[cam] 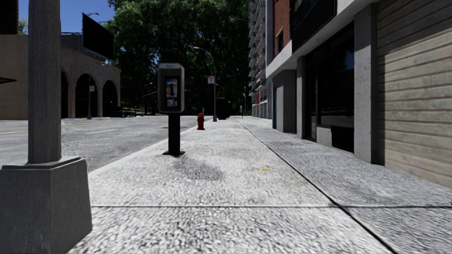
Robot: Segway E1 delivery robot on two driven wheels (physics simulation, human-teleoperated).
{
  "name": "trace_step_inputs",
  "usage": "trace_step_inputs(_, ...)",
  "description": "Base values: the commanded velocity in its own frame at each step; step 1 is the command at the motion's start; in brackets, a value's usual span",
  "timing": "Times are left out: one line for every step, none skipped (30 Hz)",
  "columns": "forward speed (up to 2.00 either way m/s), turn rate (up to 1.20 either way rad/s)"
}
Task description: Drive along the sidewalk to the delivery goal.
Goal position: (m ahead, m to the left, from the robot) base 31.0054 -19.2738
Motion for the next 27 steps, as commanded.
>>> trace_step_inputs(2.0,0.0)
trace_step_inputs(2.0,0.0)
trace_step_inputs(2.0,0.0)
trace_step_inputs(2.0,0.0)
trace_step_inputs(2.0,0.0)
trace_step_inputs(2.0,0.0)
trace_step_inputs(2.0,0.0)
trace_step_inputs(2.0,0.0)
trace_step_inputs(2.0,0.0)
trace_step_inputs(2.0,0.0)
trace_step_inputs(2.0,0.0)
trace_step_inputs(2.0,0.0)
trace_step_inputs(2.0,0.0)
trace_step_inputs(2.0,0.0)
trace_step_inputs(2.0,0.0)
trace_step_inputs(2.0,0.0)
trace_step_inputs(2.0,0.0)
trace_step_inputs(2.0,0.0)
trace_step_inputs(2.0,0.0)
trace_step_inputs(2.0,0.0)
trace_step_inputs(2.0,0.0)
trace_step_inputs(2.0,0.0)
trace_step_inputs(2.0,0.0)
trace_step_inputs(2.0,0.0)
trace_step_inputs(2.0,0.0)
trace_step_inputs(2.0,0.0)
trace_step_inputs(2.0,0.0)
